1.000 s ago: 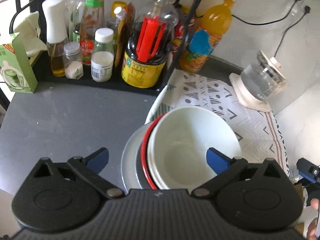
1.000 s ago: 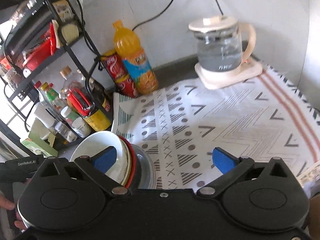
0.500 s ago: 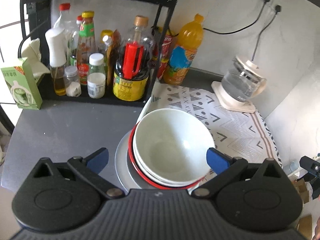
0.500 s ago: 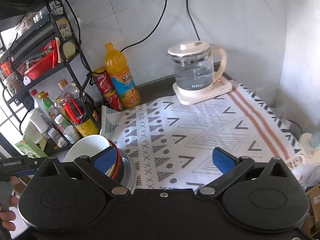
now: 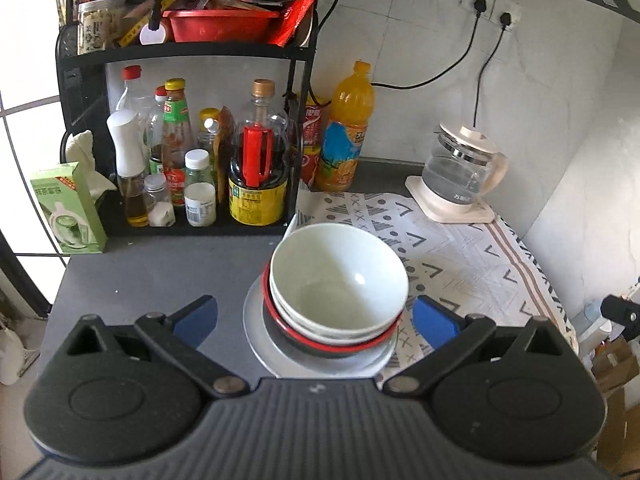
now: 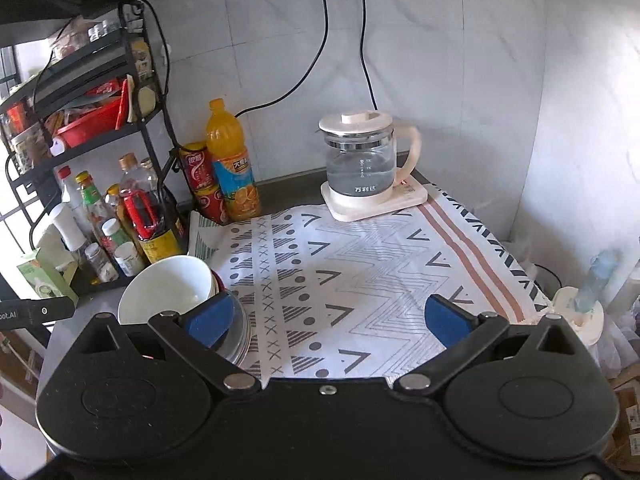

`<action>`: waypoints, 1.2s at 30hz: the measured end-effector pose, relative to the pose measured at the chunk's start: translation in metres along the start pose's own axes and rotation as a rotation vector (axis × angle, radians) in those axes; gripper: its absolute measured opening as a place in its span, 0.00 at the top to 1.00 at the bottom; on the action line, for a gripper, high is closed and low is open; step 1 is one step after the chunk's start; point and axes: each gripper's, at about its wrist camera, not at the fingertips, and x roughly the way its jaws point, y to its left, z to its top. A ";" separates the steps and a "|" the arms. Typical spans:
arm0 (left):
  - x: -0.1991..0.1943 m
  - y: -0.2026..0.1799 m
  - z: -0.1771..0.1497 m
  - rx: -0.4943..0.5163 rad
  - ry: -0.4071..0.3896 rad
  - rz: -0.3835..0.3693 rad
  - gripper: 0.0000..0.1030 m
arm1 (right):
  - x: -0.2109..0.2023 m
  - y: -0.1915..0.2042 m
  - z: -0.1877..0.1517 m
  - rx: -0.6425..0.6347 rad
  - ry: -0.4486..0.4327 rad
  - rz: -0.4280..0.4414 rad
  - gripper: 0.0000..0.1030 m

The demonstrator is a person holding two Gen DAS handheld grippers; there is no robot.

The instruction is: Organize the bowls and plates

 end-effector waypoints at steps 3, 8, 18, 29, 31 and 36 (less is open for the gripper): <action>-0.007 -0.001 -0.009 0.018 -0.002 -0.007 0.00 | -0.008 0.003 -0.006 0.000 -0.008 0.002 0.00; -0.017 0.000 -0.023 0.025 -0.010 -0.015 0.00 | -0.015 0.007 -0.017 -0.004 -0.011 0.000 0.00; -0.035 -0.005 -0.048 0.078 -0.018 -0.008 0.00 | -0.035 0.008 -0.047 -0.042 -0.016 0.021 0.00; -0.048 -0.006 -0.067 0.076 -0.017 -0.016 0.00 | -0.049 0.006 -0.066 -0.038 -0.020 0.047 0.00; -0.050 -0.008 -0.068 0.082 -0.017 -0.013 0.00 | -0.050 0.007 -0.067 -0.040 -0.018 0.054 0.00; -0.053 -0.011 -0.068 0.088 -0.027 -0.009 0.00 | -0.050 0.009 -0.069 -0.041 0.000 0.070 0.00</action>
